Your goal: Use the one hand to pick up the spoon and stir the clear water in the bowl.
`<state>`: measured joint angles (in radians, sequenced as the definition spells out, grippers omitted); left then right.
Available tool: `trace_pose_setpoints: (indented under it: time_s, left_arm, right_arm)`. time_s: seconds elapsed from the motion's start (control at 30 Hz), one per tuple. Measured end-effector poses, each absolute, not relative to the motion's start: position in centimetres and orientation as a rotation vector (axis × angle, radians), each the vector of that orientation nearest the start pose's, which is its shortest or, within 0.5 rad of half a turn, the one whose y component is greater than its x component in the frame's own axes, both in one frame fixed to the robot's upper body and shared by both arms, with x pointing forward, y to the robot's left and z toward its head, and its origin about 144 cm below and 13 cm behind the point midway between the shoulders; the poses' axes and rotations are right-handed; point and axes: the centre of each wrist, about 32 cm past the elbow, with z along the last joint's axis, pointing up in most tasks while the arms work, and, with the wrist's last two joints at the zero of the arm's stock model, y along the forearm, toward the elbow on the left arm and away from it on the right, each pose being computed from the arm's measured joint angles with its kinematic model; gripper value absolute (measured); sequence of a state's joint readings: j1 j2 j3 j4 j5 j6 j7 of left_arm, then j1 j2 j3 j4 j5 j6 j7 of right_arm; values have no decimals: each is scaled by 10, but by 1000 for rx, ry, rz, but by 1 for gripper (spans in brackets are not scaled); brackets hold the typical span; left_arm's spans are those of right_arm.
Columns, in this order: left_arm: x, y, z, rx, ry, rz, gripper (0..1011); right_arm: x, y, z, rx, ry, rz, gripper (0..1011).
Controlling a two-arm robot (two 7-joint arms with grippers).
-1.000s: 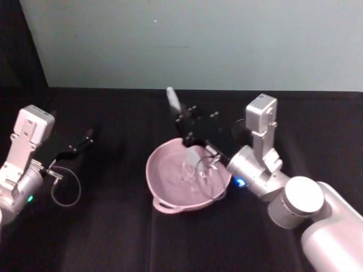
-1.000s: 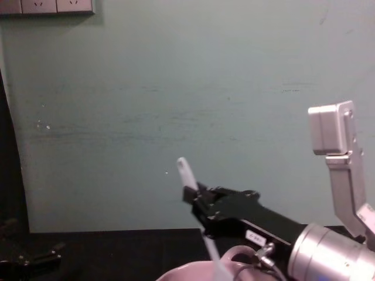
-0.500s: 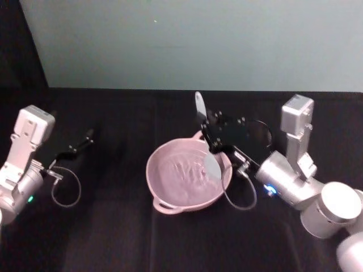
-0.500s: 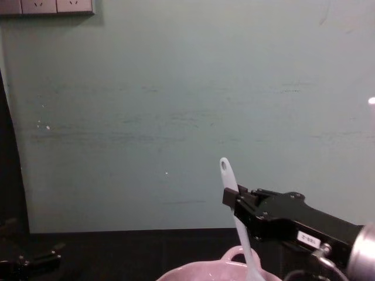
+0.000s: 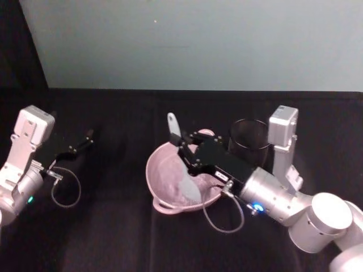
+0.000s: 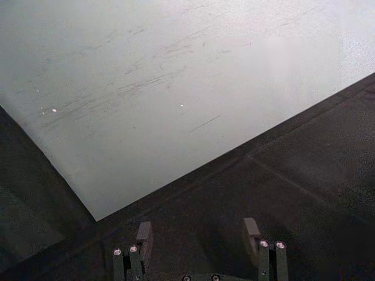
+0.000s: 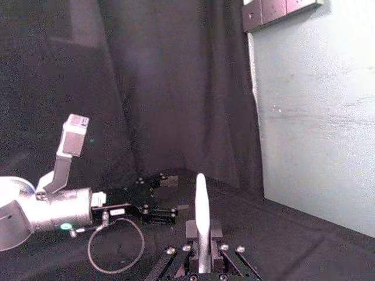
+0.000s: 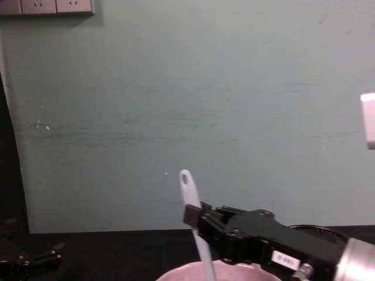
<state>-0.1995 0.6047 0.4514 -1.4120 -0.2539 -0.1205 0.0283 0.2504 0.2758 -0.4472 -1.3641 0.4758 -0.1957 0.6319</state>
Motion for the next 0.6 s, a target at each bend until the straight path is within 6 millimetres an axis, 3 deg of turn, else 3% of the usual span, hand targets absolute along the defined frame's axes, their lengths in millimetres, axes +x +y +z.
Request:
trace_pose_setpoints:
  time_s: [0.6]
  left_arm:
    - [489, 310, 1140, 304, -285, 1248, 1011]
  right_arm:
    - [549, -158, 1123, 213, -72, -686, 118]
